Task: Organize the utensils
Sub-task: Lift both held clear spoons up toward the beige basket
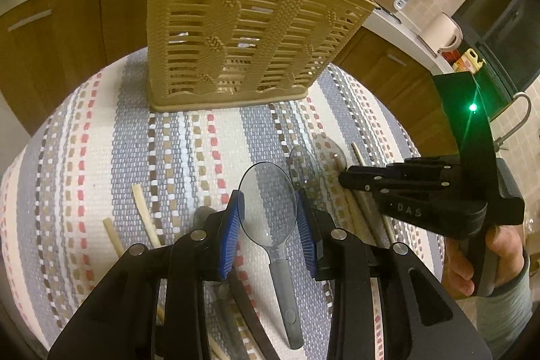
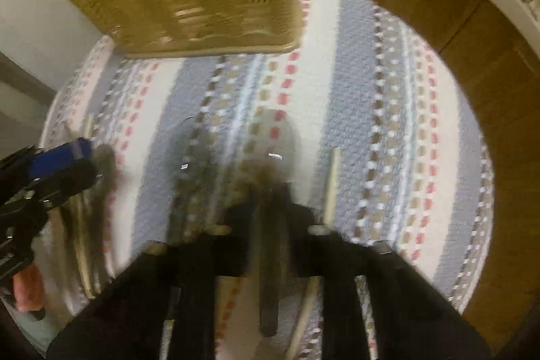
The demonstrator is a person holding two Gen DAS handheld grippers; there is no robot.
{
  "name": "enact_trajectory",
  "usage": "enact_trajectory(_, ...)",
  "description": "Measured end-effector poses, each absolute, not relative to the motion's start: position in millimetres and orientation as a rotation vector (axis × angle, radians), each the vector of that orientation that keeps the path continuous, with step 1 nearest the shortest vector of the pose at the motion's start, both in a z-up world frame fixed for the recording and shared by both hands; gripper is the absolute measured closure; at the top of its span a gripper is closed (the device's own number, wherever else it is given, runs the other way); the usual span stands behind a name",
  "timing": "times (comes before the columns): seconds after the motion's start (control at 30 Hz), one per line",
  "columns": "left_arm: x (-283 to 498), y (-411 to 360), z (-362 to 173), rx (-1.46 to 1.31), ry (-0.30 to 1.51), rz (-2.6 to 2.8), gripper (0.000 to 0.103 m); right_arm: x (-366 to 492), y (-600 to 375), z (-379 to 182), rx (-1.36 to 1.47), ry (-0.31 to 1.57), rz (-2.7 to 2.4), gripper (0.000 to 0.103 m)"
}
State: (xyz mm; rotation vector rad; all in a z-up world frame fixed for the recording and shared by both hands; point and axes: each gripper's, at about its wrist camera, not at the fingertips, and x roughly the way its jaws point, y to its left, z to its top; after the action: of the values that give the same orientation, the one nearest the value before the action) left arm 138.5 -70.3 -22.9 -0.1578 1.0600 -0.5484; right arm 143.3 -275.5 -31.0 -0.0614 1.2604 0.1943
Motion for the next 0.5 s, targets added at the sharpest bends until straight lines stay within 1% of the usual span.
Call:
enact_trajectory(0.13, 137.3, -69.7, -16.8, -0.158, 1.033, -0.563, 0.073, 127.5, -283.0, -18.0, -0.003, 1.204, 0.238, 0.093)
enact_trajectory(0.3, 135.9, -65.3, -1.7, -0.153, 0.983, -0.567, 0.073, 103.6, -304.1, 11.8, 0.087, 1.076, 0.311, 0.093)
enact_trajectory(0.5, 128.0, -62.6, 35.5, -0.135, 0.852, -0.56, 0.073, 79.9, -313.4, 55.2, 0.133, 0.882, 0.375, 0.093)
